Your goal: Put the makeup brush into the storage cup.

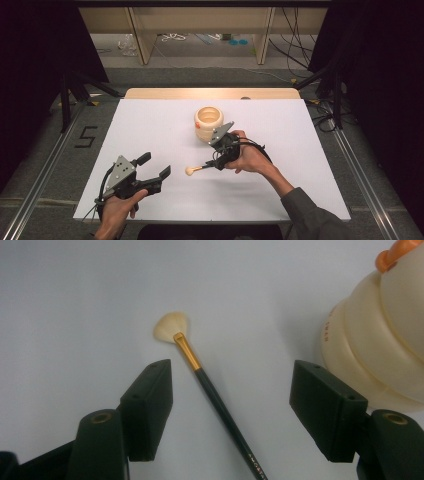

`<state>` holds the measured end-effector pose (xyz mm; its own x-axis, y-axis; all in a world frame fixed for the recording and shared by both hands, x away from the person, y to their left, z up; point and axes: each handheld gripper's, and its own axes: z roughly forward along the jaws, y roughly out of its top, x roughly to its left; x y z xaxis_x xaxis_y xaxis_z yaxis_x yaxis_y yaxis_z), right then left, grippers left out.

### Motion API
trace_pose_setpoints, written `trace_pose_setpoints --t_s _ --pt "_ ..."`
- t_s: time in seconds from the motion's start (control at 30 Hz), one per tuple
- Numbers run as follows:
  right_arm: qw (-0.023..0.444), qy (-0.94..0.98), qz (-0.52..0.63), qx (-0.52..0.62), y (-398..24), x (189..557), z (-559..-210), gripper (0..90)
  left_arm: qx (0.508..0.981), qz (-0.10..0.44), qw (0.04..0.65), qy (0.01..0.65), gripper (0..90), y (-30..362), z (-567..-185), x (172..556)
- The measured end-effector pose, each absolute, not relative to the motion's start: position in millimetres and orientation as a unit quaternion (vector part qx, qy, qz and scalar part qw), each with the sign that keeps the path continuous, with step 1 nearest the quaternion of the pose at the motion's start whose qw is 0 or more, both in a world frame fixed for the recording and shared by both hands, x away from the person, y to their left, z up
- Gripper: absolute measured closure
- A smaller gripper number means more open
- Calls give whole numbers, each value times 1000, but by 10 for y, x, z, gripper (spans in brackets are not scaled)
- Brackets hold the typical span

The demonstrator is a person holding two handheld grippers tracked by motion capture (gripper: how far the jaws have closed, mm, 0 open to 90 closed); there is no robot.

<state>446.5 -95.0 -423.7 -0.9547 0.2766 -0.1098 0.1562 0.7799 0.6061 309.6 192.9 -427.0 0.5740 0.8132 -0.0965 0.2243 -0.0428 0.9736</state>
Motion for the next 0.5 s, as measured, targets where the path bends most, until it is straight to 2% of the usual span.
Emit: trace_pose_setpoints --t_s 0.5 --pt "87 948 288 107 -870 4537 -4304 383 671 252 579 388 182 1920 -4270 3091"
